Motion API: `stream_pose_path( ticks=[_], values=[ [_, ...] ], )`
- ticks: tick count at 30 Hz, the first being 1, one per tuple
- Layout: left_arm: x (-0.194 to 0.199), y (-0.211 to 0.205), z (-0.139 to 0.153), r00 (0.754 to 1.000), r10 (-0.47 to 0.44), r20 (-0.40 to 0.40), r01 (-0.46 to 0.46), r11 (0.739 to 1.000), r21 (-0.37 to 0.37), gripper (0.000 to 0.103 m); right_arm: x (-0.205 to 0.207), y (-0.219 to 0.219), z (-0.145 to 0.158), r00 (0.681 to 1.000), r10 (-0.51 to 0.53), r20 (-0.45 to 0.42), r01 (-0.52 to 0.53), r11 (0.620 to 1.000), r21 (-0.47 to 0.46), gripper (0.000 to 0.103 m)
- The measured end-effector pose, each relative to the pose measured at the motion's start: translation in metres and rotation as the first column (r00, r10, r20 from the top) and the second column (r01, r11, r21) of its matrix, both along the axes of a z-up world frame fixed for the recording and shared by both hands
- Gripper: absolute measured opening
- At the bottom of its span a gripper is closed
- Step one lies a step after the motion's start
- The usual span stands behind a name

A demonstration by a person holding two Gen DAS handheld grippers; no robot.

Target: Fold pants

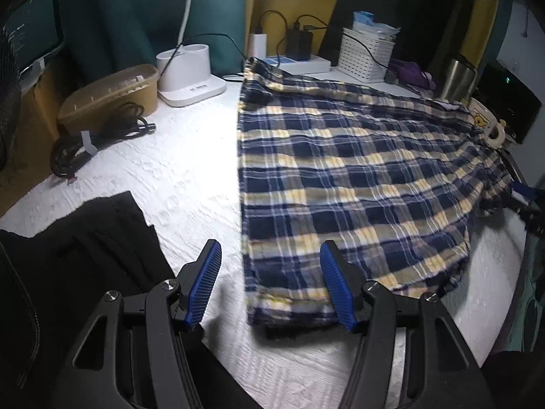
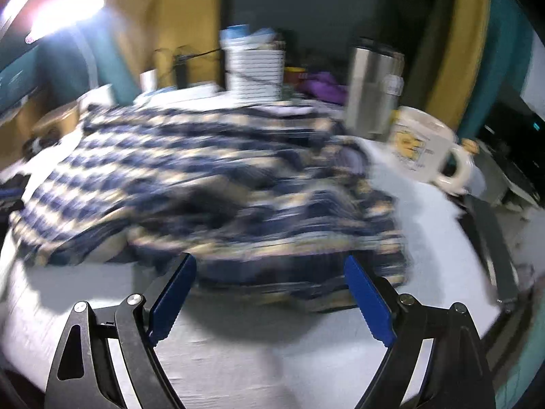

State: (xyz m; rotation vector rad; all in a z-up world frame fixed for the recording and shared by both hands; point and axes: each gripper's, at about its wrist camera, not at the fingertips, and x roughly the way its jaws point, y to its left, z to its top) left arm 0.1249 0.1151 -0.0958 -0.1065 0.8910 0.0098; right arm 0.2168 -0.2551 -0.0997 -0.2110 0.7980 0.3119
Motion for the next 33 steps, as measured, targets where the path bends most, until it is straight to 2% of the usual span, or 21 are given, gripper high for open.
stream_pose_path(
  ticks=[3,4,6,7,10,11,13,14,16,17,18,20,26,33],
  values=[
    [-0.001,-0.003,-0.004,1.0,-0.008,-0.007,0.008,1.0,-0.008,0.06,-0.009,0.027,-0.005,0.997,0.075,0.003,-0.075,0.997,-0.025,0.087],
    [-0.002,-0.004,-0.006,1.0,-0.012,-0.013,0.012,1.0,-0.01,0.06,-0.01,0.033,-0.005,0.996,0.093,0.005,-0.093,0.995,-0.03,0.084],
    [-0.003,-0.004,-0.009,1.0,-0.018,-0.015,0.018,1.0,-0.016,0.06,-0.009,0.043,-0.007,0.993,0.12,0.003,-0.12,0.992,-0.031,0.07],
    [-0.003,-0.004,-0.01,1.0,-0.02,-0.017,0.02,1.0,-0.017,0.06,-0.008,0.045,-0.008,0.992,0.127,-0.001,-0.127,0.991,-0.029,0.067],
    [-0.002,-0.003,-0.012,1.0,-0.02,-0.022,0.02,1.0,-0.02,0.05,-0.003,0.051,-0.01,0.988,0.153,-0.005,-0.153,0.988,-0.034,0.056],
    [-0.002,-0.004,-0.012,1.0,-0.023,-0.021,0.023,1.0,-0.018,0.048,-0.002,0.054,-0.009,0.987,0.162,-0.003,-0.162,0.986,-0.039,0.049],
    [-0.002,-0.006,-0.013,0.999,-0.033,-0.021,0.033,0.999,-0.016,0.044,0.0,0.059,-0.009,0.982,0.186,0.003,-0.186,0.981,-0.047,0.047],
    [-0.001,-0.007,-0.013,0.999,-0.039,-0.02,0.039,0.999,-0.016,0.04,0.001,0.06,-0.009,0.981,0.193,0.004,-0.192,0.98,-0.053,0.045],
    [-0.001,-0.009,-0.014,0.999,-0.048,-0.017,0.048,0.999,-0.007,0.028,0.003,0.064,-0.013,0.977,0.212,-0.001,-0.212,0.975,-0.061,0.03],
    [0.0,-0.01,-0.014,0.999,-0.052,-0.014,0.052,0.999,-0.002,0.016,0.004,0.065,-0.015,0.974,0.225,-0.012,-0.225,0.973,-0.05,0.019],
    [0.0,-0.011,-0.013,0.999,-0.053,-0.01,0.053,0.999,0.003,0.008,0.004,0.066,-0.017,0.972,0.235,-0.018,-0.235,0.971,-0.041,0.014],
    [-0.003,-0.01,-0.009,0.999,-0.054,0.008,0.054,0.998,0.013,0.003,0.0,0.066,-0.018,0.971,0.239,-0.019,-0.24,0.97,-0.048,0.008],
    [-0.016,-0.009,0.004,0.997,-0.052,0.051,0.051,0.998,0.027,0.001,-0.019,0.058,-0.019,0.975,0.22,-0.007,-0.221,0.974,-0.049,0.004],
    [-0.028,-0.006,0.002,0.998,-0.047,0.037,0.047,0.999,0.019,0.001,-0.033,0.05,-0.027,0.978,0.208,-0.014,-0.208,0.975,-0.079,0.003]
  ],
)
